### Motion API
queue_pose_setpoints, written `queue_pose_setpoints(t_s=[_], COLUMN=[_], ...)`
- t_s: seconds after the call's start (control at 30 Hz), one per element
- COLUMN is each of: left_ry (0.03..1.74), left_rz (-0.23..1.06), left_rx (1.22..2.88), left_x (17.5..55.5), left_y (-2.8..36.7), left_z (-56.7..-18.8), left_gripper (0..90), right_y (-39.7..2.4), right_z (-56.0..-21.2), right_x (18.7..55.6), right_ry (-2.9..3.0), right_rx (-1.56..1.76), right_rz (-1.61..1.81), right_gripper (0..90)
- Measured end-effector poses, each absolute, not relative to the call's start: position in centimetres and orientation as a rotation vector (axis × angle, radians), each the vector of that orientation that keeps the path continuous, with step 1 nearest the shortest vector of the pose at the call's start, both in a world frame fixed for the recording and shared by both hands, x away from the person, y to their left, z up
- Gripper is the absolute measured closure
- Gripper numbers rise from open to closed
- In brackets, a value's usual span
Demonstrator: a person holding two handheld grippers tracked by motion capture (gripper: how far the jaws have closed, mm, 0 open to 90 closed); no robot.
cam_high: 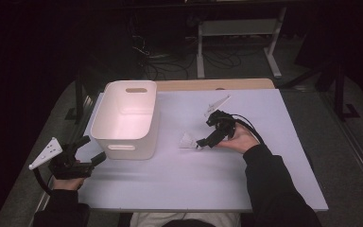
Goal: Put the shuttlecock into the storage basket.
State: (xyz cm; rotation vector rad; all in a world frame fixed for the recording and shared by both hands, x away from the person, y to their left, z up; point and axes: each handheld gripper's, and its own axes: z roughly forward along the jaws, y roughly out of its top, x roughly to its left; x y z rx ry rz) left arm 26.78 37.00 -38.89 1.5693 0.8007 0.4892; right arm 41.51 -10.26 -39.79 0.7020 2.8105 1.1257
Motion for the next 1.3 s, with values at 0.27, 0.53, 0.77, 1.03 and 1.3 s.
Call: queue_pose_setpoints(t_s=[0.27,0.53,0.77,1.03,1.3], left_ry=[0.801,0.802,0.800,0.800,0.800], left_rz=[0.490,0.488,0.488,0.487,0.488], left_rx=[1.568,1.567,1.568,1.569,1.570], left_x=[26.8,26.8,26.7,26.8,26.8], left_y=[37.0,37.0,37.0,37.0,37.0], left_z=[-38.9,-38.9,-38.9,-38.9,-38.9], left_gripper=[0.0,0.0,0.0,0.0,0.0], right_y=[-9.7,-9.2,-8.6,-8.3,-8.1], right_z=[-40.6,-41.3,-42.0,-42.5,-42.5], right_x=[41.4,41.6,41.5,41.5,41.4], right_ry=[2.853,2.883,2.909,2.927,2.952], right_rx=[0.671,0.653,0.635,0.622,0.591], right_rz=[1.051,1.023,0.982,0.955,0.941], right_gripper=[0.0,0.6,0.7,2.6,14.0])
